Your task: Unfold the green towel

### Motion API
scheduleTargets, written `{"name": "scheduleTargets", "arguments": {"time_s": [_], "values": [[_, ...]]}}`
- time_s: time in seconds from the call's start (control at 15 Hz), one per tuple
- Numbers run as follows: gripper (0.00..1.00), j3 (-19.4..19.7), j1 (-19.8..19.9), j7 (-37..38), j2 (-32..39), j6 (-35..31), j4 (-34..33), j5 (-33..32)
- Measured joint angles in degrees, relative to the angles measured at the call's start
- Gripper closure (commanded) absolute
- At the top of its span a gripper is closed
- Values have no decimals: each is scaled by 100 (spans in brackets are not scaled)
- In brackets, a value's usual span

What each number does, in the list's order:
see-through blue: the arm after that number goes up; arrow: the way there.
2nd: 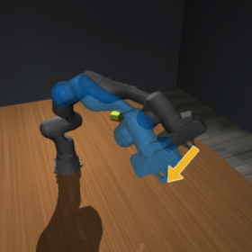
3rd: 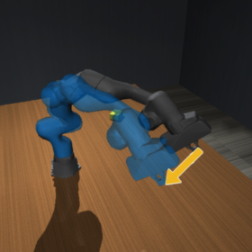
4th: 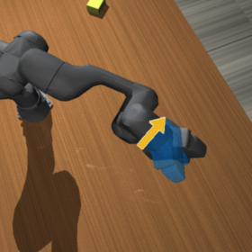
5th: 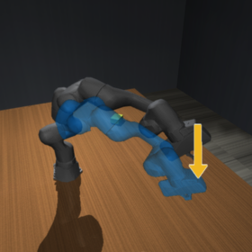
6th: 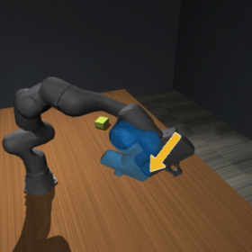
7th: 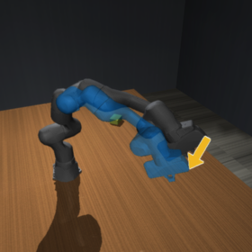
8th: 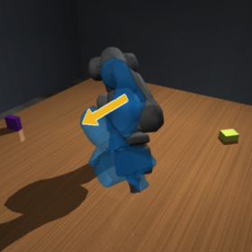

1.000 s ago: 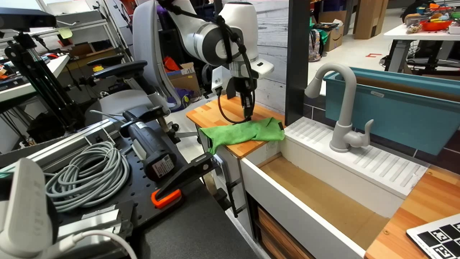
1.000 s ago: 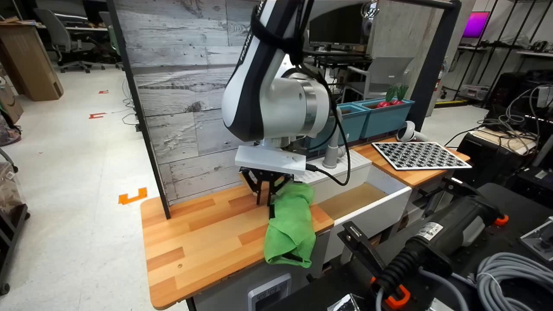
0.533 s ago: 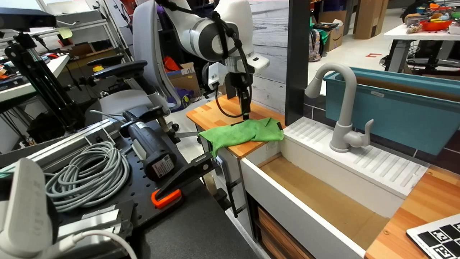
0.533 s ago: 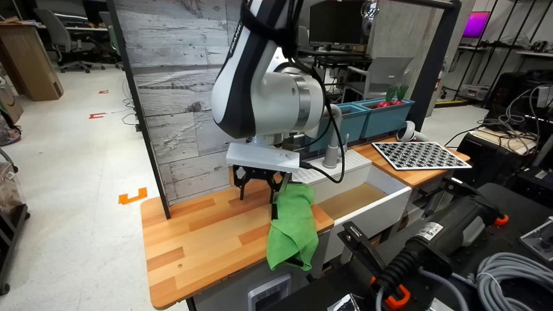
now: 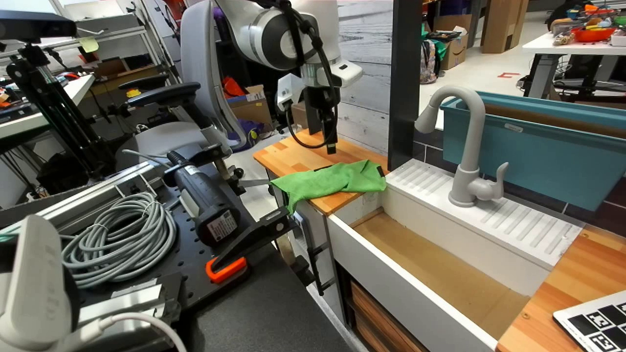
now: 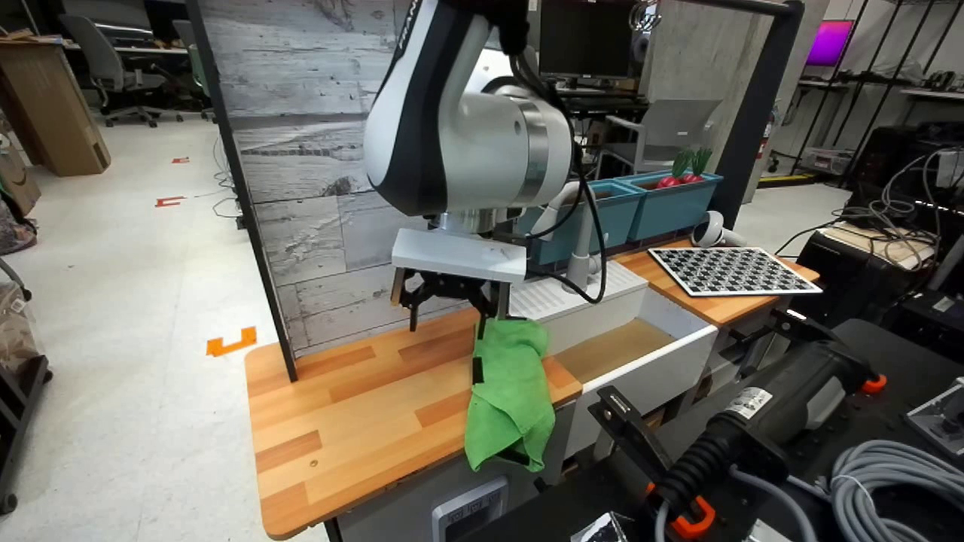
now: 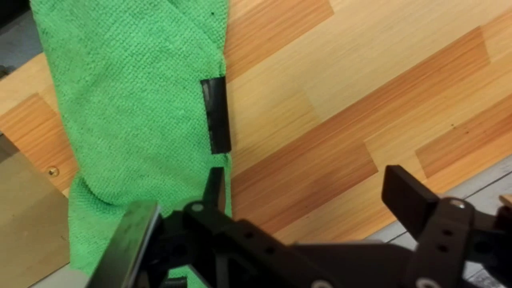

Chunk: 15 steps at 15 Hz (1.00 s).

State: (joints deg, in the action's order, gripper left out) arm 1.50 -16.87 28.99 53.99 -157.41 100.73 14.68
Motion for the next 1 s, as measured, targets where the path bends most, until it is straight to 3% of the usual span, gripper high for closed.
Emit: {"name": "scheduleTargets", "arguments": {"time_s": [0.47,0.53,1.0], "values": [[0,134,-1,0,-15,15,262,-54],[18,152,-1,0,0,15,261,-80],[73,238,-5,4,162,15,209,-246]]}}
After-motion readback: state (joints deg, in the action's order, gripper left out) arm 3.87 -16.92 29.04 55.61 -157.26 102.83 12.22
